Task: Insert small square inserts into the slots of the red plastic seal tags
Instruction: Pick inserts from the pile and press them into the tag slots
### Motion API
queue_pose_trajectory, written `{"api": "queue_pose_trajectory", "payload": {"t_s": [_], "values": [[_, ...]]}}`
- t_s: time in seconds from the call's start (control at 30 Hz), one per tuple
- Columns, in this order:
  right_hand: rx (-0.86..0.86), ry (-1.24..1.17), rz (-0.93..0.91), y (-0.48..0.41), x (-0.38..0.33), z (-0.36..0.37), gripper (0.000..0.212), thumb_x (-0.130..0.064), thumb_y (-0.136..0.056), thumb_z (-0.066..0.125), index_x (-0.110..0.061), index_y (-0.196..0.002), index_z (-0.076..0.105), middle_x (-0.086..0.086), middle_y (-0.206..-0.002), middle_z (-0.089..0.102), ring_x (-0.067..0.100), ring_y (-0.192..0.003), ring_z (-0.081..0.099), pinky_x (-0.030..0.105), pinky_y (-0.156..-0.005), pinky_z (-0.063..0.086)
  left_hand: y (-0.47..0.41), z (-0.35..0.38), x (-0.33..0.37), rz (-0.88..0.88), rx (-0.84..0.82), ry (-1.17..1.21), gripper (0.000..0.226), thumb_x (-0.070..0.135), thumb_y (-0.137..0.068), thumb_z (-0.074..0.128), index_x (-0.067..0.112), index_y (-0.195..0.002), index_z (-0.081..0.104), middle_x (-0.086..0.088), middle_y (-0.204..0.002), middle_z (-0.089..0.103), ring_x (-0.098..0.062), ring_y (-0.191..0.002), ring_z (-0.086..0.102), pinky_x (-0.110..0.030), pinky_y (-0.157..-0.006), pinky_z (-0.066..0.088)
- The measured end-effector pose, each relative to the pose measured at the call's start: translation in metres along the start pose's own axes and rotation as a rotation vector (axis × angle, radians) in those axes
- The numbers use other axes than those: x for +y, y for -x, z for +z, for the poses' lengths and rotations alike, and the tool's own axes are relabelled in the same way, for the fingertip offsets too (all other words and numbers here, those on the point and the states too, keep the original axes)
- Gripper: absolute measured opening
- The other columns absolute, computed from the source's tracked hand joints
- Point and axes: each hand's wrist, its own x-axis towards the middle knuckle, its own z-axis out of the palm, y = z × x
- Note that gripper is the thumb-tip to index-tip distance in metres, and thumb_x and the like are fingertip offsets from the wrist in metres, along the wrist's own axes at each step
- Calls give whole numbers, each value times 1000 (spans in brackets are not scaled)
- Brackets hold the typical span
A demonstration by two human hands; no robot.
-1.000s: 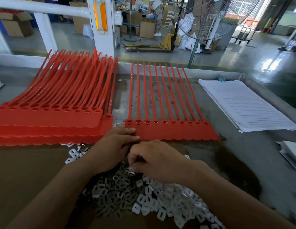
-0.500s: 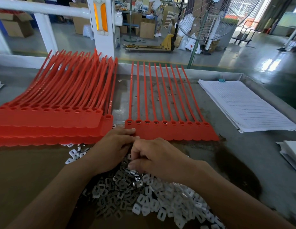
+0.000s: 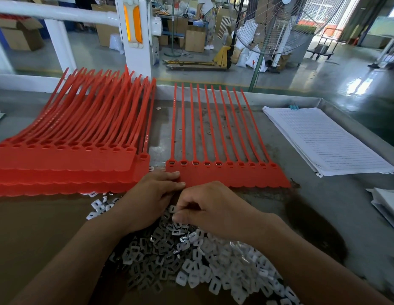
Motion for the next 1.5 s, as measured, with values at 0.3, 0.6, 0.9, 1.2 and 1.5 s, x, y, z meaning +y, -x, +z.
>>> {"api": "queue_pose_trajectory", "payload": {"t_s": [0.3, 0.6, 0.9, 1.2, 1.5], "values": [[314, -100, 199, -7, 47, -36, 8, -13, -84, 64, -21, -82, 66, -12, -73, 65, -5, -66, 59, 12, -68, 48, 0, 0, -1, -22, -1, -7, 38, 12, -93, 44, 26, -127, 51, 14, -143, 34, 3, -129, 16, -11, -103, 4], [478, -14, 446, -25, 106, -52, 9, -8, -86, 59, -11, -84, 68, -7, -79, 59, -2, -70, 50, 20, -72, 36, 0, -2, 0, -16, -20, 0, 38, 12, -94, 43, 26, -128, 50, 14, -144, 32, 9, -123, 13, -9, -101, 2], [399, 89, 459, -29, 109, -49, 12, -12, -86, 59, -13, -86, 71, -13, -75, 55, 5, -79, 51, 23, -74, 39, 1, -2, 2, -42, -19, -1, 38, 13, -94, 44, 28, -128, 50, 15, -143, 33, 2, -130, 17, -13, -104, 6], [486, -11, 535, -31, 109, -48, 21, -12, -78, 69, -25, -68, 57, -16, -75, 51, 7, -82, 50, 25, -74, 40, 1, -2, 3, -51, -34, -2, 38, 14, -94, 42, 29, -129, 49, 15, -144, 32, 2, -131, 15, -14, -104, 5], [469, -46, 510, -29, 113, -48, 12, -11, -83, 64, -13, -92, 72, -1, -96, 67, 6, -85, 54, 22, -76, 39, 1, -2, 2, -45, -32, -9, 38, 15, -95, 42, 29, -130, 48, 16, -144, 31, 7, -127, 11, -13, -103, 4]]}}
